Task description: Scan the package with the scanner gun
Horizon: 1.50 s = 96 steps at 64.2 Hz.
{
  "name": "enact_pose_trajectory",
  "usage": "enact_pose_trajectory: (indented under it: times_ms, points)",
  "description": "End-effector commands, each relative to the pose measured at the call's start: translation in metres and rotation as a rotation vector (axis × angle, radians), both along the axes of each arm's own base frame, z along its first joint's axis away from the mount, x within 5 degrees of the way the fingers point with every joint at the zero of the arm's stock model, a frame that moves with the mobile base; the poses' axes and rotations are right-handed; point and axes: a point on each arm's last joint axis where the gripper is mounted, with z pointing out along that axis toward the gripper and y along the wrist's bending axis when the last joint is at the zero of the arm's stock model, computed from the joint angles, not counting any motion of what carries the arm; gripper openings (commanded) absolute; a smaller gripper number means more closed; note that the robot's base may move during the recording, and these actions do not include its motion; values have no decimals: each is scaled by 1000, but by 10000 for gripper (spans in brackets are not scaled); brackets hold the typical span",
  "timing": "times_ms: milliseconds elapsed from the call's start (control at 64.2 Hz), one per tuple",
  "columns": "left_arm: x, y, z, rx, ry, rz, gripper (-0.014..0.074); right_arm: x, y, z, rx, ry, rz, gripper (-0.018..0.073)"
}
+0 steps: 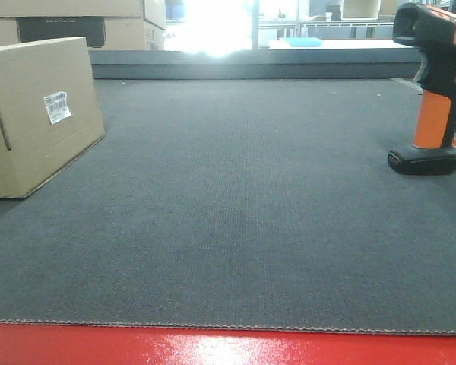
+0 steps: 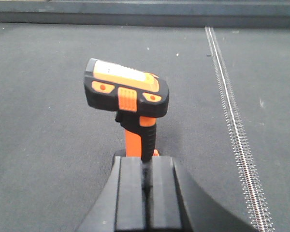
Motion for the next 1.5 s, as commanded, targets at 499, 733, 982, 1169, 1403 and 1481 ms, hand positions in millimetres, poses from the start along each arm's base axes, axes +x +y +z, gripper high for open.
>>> enact_pose_trajectory:
  times_ms: [499, 733, 982, 1169, 1403, 1481]
  points:
    - [-81, 6, -55, -25, -353, 20, -111, -97, 6, -18, -53, -311, 2, -153]
    - [-83, 6, -51, -28, -391, 23, -111, -109, 7, -16, -58, -382, 1, -153]
    - [-83, 6, -51, -28, -391, 23, -111, -109, 7, -16, -58, -382, 1, -153]
    - [-83, 6, -51, -28, -391, 23, -111, -109, 7, -16, -58, -382, 1, -153]
    - [-83, 6, -51, -28, -391, 23, -111, -109, 7, -16, -58, -382, 1, -153]
    - [-83, 6, -51, -28, -391, 23, -111, -109, 7, -16, -58, -382, 1, -153]
